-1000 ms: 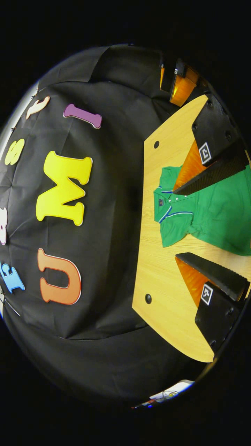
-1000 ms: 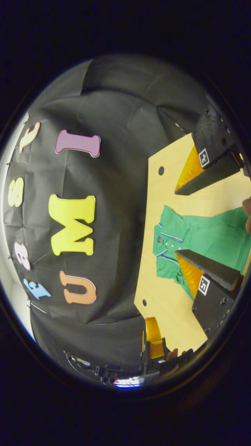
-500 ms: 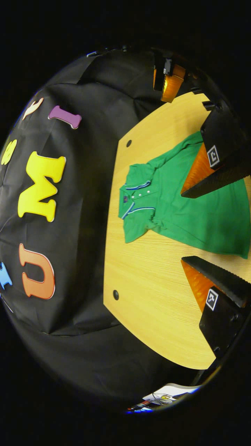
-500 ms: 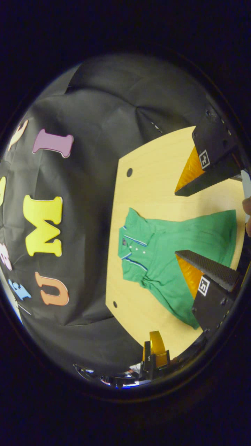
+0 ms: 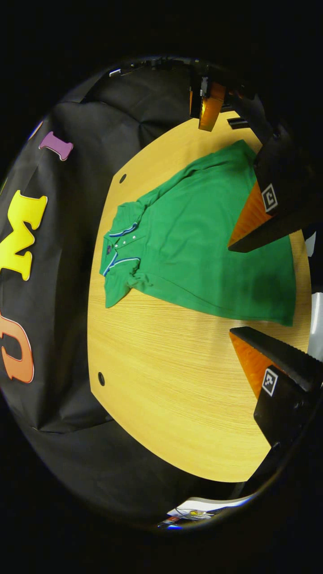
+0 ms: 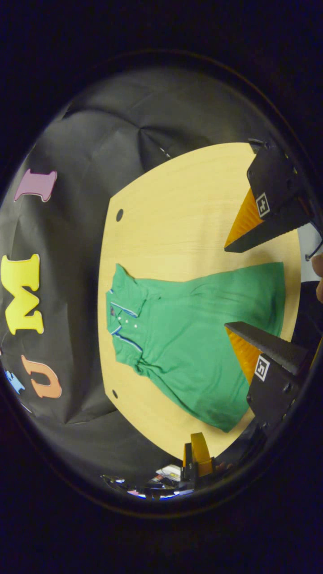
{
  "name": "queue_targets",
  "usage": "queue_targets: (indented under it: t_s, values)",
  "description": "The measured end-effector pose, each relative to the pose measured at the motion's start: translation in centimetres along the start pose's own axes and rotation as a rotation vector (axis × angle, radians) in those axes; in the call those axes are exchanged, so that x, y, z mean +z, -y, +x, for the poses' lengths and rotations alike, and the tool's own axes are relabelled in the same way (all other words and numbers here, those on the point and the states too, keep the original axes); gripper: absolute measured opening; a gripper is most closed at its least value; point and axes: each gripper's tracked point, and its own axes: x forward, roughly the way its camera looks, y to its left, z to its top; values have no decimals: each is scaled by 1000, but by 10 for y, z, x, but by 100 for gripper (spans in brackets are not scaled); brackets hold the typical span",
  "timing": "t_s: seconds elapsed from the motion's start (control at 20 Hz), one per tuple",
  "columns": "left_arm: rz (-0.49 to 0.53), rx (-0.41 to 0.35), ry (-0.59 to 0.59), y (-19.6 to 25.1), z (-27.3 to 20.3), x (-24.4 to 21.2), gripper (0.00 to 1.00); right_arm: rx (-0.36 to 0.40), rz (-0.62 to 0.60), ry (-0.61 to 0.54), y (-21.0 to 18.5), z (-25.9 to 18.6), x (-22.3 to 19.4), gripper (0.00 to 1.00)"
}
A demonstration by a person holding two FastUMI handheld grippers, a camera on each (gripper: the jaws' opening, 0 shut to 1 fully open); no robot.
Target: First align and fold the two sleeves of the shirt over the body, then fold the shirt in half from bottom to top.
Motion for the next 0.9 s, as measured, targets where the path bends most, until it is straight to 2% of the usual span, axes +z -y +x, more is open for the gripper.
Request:
queue_targets:
  t_s: [0.25,0.45,0.8,0.85,0.9]
  values:
    - [-24,19,-94,-17,11,-50,100,15,31,-126,-3,23,-54,95]
    - [-39,32,-166,-23,14,-81,100,14,44,-167,0,35,-74,95]
    - [80,78,-135,-24,18,-92,100,17,14,-196,-5,45,-91,93]
    - [79,78,-126,-23,18,-91,100,19,14,-186,-6,46,-88,89]
    - [71,80,-121,-22,17,-91,100,23,17,-195,-9,45,-92,80]
